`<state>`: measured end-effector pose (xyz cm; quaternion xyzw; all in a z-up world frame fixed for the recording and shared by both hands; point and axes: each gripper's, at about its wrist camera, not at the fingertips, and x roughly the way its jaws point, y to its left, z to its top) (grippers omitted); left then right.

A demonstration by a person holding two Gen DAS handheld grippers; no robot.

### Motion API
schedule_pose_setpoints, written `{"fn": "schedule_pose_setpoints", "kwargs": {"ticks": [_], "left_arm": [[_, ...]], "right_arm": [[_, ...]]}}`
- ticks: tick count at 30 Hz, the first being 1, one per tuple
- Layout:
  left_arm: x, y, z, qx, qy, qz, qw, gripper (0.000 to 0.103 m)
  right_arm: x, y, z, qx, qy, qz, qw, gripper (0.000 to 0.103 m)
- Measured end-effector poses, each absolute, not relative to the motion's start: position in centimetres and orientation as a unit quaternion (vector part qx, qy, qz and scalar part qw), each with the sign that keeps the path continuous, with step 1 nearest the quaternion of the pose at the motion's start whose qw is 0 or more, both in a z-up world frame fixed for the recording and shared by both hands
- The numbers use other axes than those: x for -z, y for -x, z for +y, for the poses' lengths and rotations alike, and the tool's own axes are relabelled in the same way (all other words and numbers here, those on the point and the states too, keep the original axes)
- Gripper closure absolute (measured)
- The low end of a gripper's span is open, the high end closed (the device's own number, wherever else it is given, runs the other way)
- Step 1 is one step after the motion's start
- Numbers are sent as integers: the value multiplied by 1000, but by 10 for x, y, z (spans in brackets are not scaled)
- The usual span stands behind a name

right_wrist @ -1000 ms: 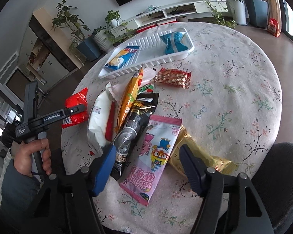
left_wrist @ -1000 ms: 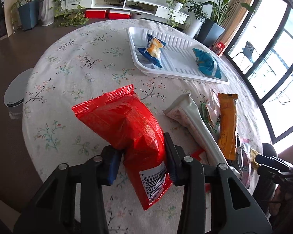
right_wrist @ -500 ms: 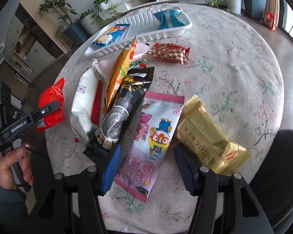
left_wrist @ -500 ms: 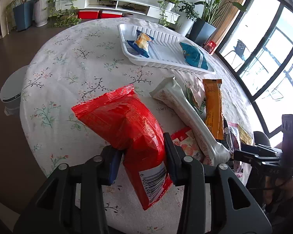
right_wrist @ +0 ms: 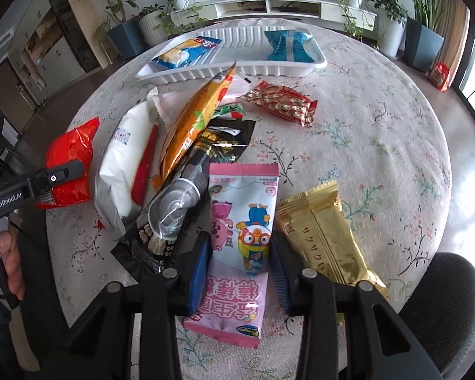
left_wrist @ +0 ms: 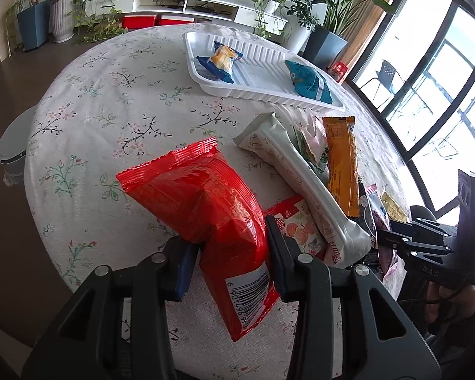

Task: Organize snacks
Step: 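Lift the red chip bag with the left gripper while the right gripper grasps the pink packet, then place the red bag and pink packet into the white tray, opening both grippers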

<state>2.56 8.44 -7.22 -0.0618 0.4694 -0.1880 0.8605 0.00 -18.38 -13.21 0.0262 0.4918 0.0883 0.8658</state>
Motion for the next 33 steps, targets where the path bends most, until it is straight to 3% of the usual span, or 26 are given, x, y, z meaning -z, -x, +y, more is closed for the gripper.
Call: {"fn": "schedule_pose_setpoints", "kwargs": {"ticks": [7,23,33], "left_arm": [[66,-24,89,192,70,464,862,66],[21,-50,91,224,93,430,870,66],[-37,-142,65,243,37,399,883,66]], "right_arm": [[122,5,-191,-94,-48,480,871,81],[74,-17,-251,-106,-158,434,881,81],[-3,-98,-308,-76,-172,356,915,81]]}}
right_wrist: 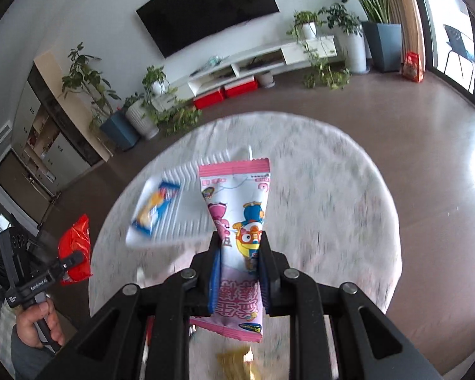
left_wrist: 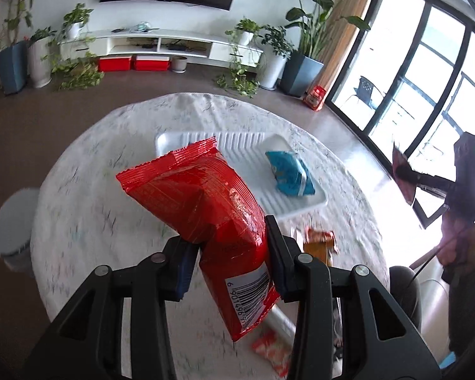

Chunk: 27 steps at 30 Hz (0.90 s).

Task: Organize snacks
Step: 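Place the red bag and pink packet into the white tray, opening both grippers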

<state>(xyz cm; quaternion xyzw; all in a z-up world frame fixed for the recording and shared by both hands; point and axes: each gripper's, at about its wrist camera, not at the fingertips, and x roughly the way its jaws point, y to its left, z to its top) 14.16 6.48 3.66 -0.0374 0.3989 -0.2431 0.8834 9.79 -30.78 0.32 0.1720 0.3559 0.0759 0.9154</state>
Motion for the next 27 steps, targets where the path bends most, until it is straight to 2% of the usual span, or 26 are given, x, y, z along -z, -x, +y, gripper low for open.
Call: {"fn": "schedule_pose_setpoints", "kwargs": {"ticks": [4,8,17,27], "left_arm": [[-45,-188,32,258,2,405,877,66],[-37,-229,-4,265,-35,415,869,66],[31,-279,-34,250,-66,461,849,66],[75,-282,-43,250,-102,480,835,65]], "right_arm": [[-30,-140,-290,-104,-149,330,926,81],[-30,-189,-264,-129,-130,338,923,81],[34,-266,-212,-143,-75,427,890,81],[86,-289,-189,-134,-34,474,869,80]]}}
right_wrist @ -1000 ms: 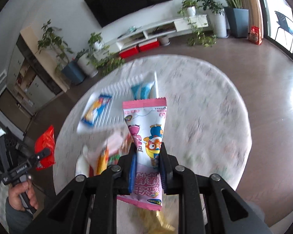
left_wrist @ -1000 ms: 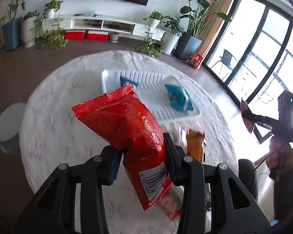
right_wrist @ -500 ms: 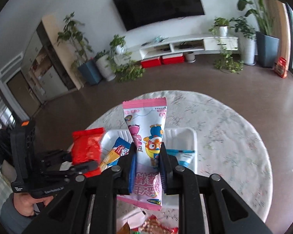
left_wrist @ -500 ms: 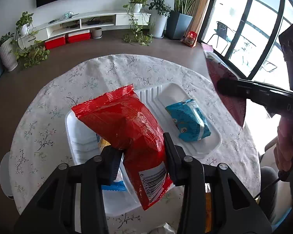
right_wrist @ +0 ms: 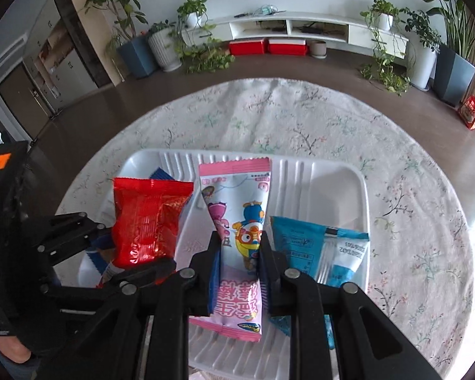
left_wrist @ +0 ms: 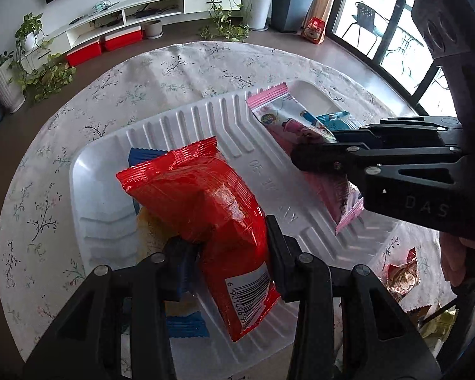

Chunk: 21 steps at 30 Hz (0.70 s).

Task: Organize snacks
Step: 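Place the red bag and pink packet into the white tray, opening both grippers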

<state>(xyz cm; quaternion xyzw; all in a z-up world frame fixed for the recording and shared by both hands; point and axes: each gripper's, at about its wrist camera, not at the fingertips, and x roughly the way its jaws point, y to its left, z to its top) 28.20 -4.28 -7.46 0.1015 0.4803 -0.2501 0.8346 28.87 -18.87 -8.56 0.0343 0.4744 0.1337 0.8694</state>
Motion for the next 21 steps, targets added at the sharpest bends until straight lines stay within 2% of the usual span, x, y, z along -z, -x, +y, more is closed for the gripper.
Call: {"fn": "schedule_pose_setpoints", "kwargs": {"ticks": [7,11,19,20,21], "left_arm": [[80,-285,-47,247,-107,479,835,60],[80,-286,-47,236,-108,476,840,51],[72,-280,-42,234,-102,468,846,51],[69,-278,-40,234,-99,466,848,50],[66,-276,-39,233,-98,462,850,42]], "right_arm": [[100,-290,-181,-138,-18,485,864,79],[101,-291,-178,-143,-10,482,865,74],[97,-286,-181,-143,-9,475,869,70],[95,-284,-182,-142,-10,472,870,68],[92,-283,-183,-143,-11,469,871,67]]}}
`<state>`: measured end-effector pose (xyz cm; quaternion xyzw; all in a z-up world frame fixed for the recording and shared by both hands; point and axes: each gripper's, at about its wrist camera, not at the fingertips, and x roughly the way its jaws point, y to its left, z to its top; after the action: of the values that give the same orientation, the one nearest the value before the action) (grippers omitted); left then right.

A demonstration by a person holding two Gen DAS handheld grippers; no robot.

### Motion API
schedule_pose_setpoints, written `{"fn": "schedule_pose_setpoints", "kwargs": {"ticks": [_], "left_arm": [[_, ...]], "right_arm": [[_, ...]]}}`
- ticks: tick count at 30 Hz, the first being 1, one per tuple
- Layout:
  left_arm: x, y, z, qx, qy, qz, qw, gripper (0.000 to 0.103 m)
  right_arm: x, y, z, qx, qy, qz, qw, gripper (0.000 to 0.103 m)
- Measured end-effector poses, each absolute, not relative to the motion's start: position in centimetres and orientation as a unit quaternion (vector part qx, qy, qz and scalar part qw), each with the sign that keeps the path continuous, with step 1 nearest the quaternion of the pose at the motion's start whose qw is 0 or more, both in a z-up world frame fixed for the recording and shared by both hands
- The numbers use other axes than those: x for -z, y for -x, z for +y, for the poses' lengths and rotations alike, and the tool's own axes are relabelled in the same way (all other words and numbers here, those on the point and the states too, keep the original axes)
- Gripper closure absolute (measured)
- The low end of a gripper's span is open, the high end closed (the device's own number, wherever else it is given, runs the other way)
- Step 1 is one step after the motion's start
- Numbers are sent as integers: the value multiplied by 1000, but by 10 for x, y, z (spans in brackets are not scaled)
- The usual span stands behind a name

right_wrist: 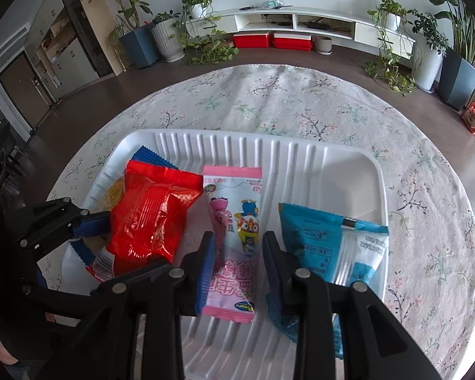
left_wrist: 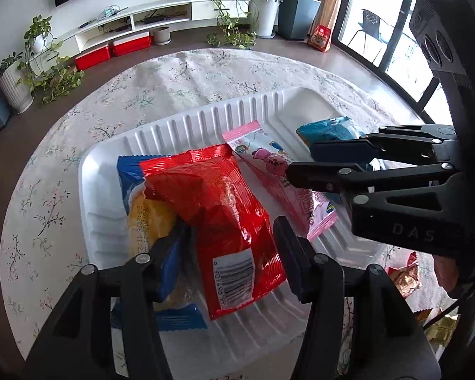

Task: Organize snacks
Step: 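Place the red bag and pink packet into the white tray, opening both grippers, then lower the left gripper onto the long white packet and close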

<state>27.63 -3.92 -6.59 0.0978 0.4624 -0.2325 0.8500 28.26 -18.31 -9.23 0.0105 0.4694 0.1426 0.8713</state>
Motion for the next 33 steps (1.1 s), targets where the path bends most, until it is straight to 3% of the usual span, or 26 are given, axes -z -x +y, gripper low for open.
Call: {"fn": "schedule_pose_setpoints", "kwargs": {"ticks": [4,6,8,15,24,33], "left_arm": [[43,-260,-34,228,-91,439,865,27],[28,-248,-28,219,-86,424,875,8],[15,-235,-22,217,-76,410,883,0],[-12,-165,12,177,-49,377,908,0],[23,-55,31,174,36,440,880,0],[49,-31,9,162,24,467,869,1]], "right_arm": [[73,-270,-190,-138,-4,449,883,49],[57,-259,-195,-134,-2,430,893,39],[36,-247,-205,-134,-12,402,906,30],[-22,-183,-253,-146,-100,314,933,4],[-8,-70,-261,-167,-120,291,934,1],[38,0,-260,-110,-83,300,944,4]]}}
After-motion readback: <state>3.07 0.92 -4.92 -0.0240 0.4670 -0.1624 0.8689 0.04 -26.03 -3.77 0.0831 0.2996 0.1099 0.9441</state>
